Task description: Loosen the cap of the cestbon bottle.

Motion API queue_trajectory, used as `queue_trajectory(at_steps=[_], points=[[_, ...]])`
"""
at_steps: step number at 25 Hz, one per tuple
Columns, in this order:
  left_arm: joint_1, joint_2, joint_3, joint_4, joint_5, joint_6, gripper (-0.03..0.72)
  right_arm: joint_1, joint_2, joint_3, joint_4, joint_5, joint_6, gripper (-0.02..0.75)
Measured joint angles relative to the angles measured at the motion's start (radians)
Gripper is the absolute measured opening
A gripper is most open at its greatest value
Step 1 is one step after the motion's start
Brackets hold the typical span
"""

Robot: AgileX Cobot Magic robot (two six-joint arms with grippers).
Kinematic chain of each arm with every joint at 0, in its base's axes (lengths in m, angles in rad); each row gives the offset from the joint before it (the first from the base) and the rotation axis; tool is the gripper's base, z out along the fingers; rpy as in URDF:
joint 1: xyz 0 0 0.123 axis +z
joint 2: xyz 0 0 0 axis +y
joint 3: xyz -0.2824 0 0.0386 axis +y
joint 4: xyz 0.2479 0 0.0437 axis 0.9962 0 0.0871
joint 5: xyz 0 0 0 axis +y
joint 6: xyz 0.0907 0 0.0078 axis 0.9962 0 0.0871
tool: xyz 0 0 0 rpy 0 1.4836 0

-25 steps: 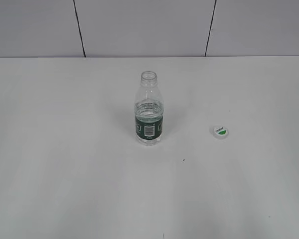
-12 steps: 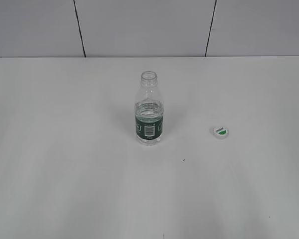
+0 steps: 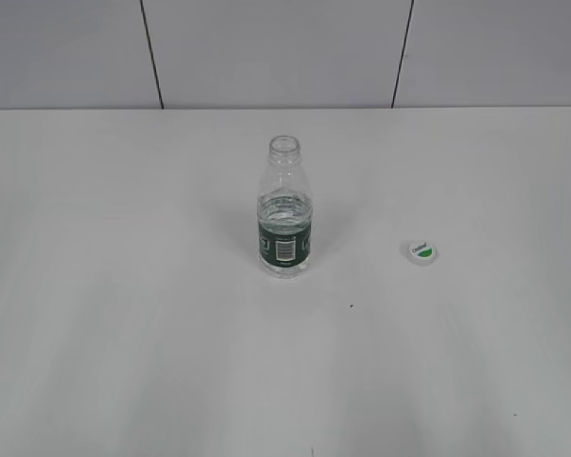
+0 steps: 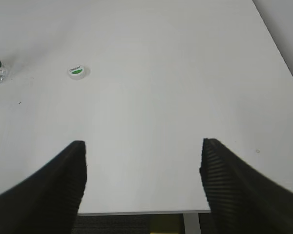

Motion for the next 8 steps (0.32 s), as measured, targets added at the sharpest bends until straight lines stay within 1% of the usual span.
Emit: queue_trajectory(at_steps=[8], points=[[0.000,0.000,0.000,0.000,0.000,0.000,0.585,0.000,0.000,0.000,0.000,0.000,0.000,0.556]])
